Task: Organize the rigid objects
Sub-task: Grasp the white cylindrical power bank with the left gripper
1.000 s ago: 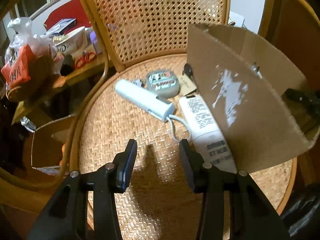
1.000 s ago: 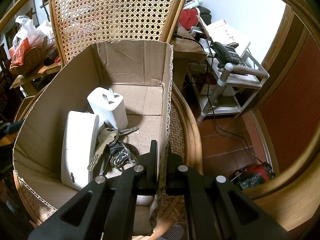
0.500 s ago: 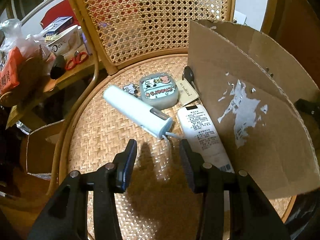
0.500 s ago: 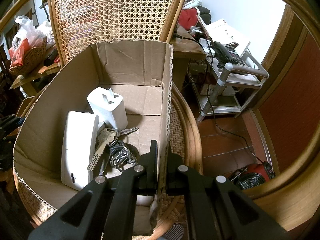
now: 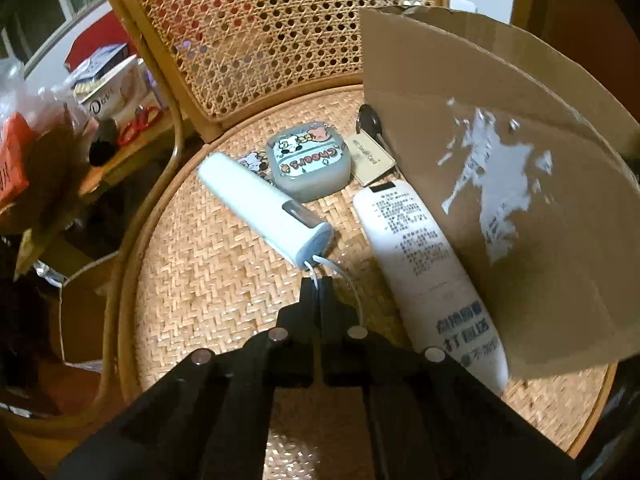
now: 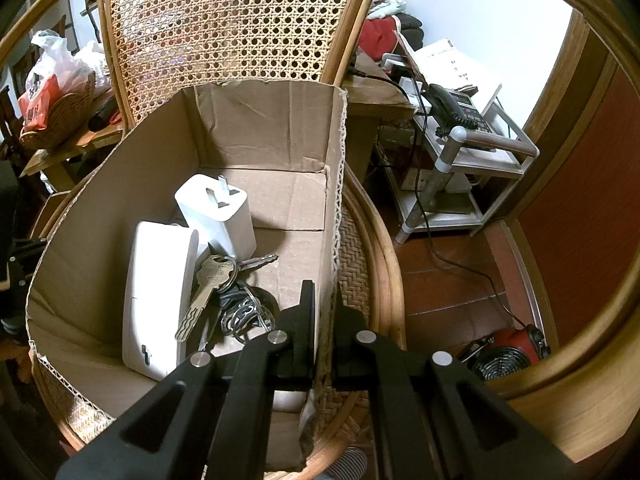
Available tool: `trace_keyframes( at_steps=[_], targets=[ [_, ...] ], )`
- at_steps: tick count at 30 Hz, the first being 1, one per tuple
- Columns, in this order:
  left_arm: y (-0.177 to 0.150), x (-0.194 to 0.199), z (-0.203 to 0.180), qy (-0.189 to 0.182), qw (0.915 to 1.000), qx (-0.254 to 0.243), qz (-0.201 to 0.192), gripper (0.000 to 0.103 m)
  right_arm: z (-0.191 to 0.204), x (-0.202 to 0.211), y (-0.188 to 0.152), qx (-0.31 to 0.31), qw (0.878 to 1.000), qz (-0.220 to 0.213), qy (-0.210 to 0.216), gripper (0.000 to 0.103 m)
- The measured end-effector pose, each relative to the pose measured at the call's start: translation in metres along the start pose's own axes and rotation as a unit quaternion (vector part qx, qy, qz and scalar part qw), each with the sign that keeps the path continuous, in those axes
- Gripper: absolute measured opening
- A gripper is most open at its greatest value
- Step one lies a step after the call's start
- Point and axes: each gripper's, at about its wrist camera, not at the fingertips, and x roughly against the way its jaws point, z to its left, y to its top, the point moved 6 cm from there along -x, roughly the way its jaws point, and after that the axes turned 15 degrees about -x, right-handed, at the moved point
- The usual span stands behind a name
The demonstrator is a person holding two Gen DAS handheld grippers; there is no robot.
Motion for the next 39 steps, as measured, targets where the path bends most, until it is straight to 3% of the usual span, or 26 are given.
trace_keyframes(
  at_steps=[3,7,24,30,33,36,39],
  targets=[
    [-0.008,0.004,0.008,-0.026,0.9991,0.033,-0.01,0.001,0.0,0.0,-0.001,0.0,1.0,0.0,0.0,0.007],
    [-0.01,0.02,0.017,-0.027,0.9986,0.041,-0.018,0.001,0.0,0.0,0.0,0.0,1.0,0.0,0.0,0.007],
    [0.036,0.12,0.046,0.01,0.9933,0.039,-0.109,0.0,0.0,0.0,0.0,0.0,1.0,0.0,0.0,0.007],
    [0.031,0.113,0.043,0.006,0.9951,0.036,-0.092,0.0,0.0,0.0,-0.001,0.0,1.0,0.0,0.0,0.007],
    [0.021,0.091,0.038,-0.008,0.9964,0.05,-0.067,0.008,0.0,0.0,0.0,0.0,1.0,0.0,0.0,0.008],
    [0.013,0.068,0.034,-0.02,0.9965,0.069,-0.042,0.024,0.0,0.0,0.0,0.001,1.0,0.0,0.0,0.008],
    [0.01,0.048,0.031,0.0,0.9974,0.069,-0.023,0.026,0.0,0.0,0.0,0.001,1.0,0.0,0.0,0.008]
  ],
)
